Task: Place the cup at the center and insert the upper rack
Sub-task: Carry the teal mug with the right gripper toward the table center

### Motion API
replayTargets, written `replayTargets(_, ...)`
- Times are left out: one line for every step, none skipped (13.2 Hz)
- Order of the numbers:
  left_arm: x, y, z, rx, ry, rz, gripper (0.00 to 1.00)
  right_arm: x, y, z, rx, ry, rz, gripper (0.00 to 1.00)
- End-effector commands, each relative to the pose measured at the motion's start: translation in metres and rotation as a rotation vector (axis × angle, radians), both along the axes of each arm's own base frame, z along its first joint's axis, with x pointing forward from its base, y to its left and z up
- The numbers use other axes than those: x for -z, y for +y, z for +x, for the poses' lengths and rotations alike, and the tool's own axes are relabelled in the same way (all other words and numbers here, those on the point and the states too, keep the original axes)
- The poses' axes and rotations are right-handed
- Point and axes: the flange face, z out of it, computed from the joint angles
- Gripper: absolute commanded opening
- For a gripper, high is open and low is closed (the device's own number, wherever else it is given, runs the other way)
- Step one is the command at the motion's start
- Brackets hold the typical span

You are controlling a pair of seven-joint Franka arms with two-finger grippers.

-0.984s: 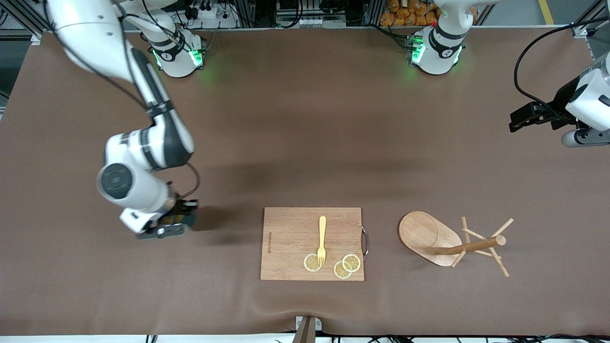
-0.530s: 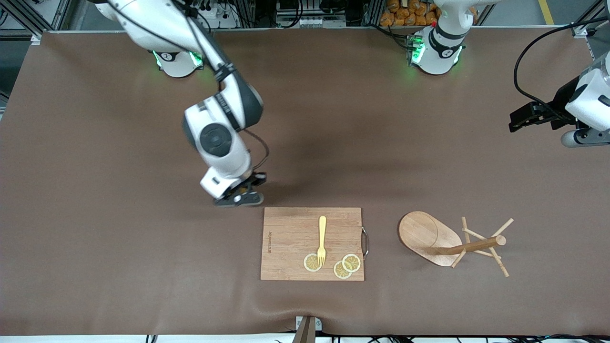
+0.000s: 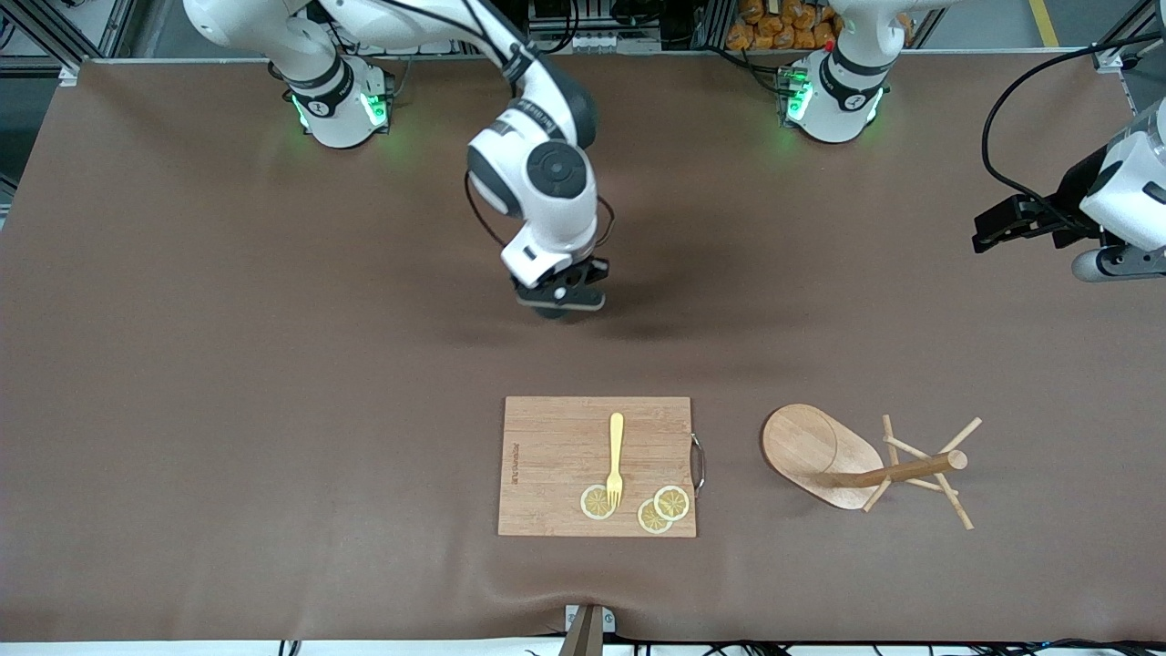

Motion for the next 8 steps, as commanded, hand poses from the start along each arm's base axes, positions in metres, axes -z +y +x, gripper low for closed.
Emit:
replayTargets(-0.002,0.002,-0.002,0.009,0.005,0.018,1.00,0.010,0.031,-0.039,0.062,0.025,-0.004,0.00)
replayTargets(-0.002,0.004,-0.002,0.006,0.005,0.018,1.00,0.014,0.039,-0.048,0.072,0.023,-0.005,0.00)
replayTargets(-0.003,0.004,-0.002,0.005,0.004,0.018,1.00,0.017,0.042,-0.052,0.069,0.022,-0.003,0.00)
replayTargets(-0.003,0.003,-0.002,0.007,0.004,0.018,1.00,0.022,0.045,-0.057,0.079,0.027,-0.011,0.00)
replayTargets(-0.003,0.004,-0.002,0.006,0.004,0.018,1.00,0.027,0.047,-0.059,0.123,0.028,-0.020,0.00)
replayTargets(-0.002,0.004,-0.002,0.006,0.005,0.018,1.00,0.031,0.049,-0.064,0.151,0.030,-0.029,0.00)
replayTargets(-0.003,0.004,-0.002,0.005,0.004,0.018,1.00,0.033,0.050,-0.065,0.154,0.032,-0.032,0.00)
replayTargets(-0.003,0.004,-0.002,0.005,0.004,0.018,1.00,0.037,0.050,-0.065,0.154,0.033,-0.037,0.00)
